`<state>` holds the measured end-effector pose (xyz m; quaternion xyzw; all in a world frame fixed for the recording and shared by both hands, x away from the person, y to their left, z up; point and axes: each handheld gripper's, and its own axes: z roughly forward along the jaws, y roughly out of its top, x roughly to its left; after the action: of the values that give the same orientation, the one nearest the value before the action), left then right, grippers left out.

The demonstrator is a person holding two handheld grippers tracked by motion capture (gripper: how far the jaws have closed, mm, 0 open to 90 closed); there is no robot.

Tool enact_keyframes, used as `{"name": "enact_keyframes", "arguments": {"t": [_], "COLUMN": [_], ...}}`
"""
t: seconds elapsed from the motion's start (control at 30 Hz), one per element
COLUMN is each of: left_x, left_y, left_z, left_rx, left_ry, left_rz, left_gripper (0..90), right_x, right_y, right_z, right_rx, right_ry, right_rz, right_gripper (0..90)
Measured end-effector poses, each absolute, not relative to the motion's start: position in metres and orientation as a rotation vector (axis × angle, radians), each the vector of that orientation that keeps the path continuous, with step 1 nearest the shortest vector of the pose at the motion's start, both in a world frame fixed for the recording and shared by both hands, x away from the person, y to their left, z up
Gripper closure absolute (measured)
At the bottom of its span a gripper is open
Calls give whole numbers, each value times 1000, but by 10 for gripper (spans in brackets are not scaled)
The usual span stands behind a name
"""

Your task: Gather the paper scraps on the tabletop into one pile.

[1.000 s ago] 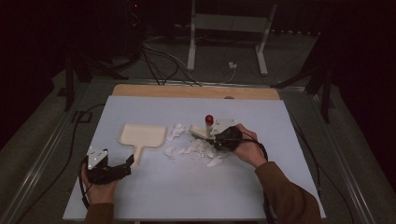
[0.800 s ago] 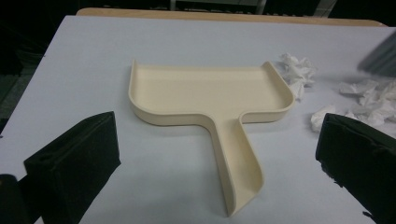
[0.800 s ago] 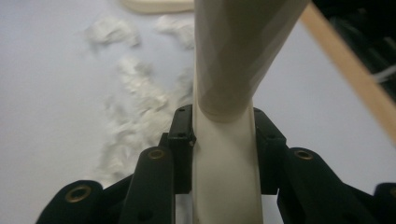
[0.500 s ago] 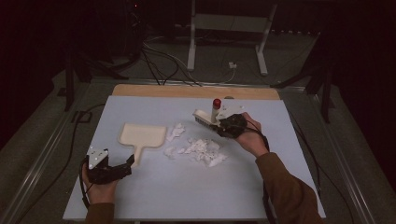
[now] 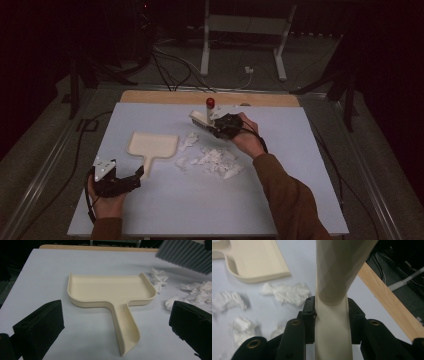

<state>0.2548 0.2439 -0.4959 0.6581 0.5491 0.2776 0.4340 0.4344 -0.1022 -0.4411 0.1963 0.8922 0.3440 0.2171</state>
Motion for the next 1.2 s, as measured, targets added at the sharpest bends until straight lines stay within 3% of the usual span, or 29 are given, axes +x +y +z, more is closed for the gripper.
{"name": "enact_keyframes", "arguments": {"t": [0.43, 0.83, 1.2], "left_x": [255, 254, 255], "left_y": [245, 245, 244], "left_z": [-496, -496, -497], "left_rx": [1640, 1635, 1638], "left_ry": [1369, 1374, 1375], "left_rz": [690, 690, 685], "left_gripper": [5, 5, 5], "right_x": [428, 399, 398], "right_y": [-79, -107, -137], "right_z": [-458, -444, -433], "right_rx": [317, 81, 132], "right_ry": [2641, 2728, 2702], "right_rz": [800, 738, 767], "right_gripper": [669, 669, 668]}}
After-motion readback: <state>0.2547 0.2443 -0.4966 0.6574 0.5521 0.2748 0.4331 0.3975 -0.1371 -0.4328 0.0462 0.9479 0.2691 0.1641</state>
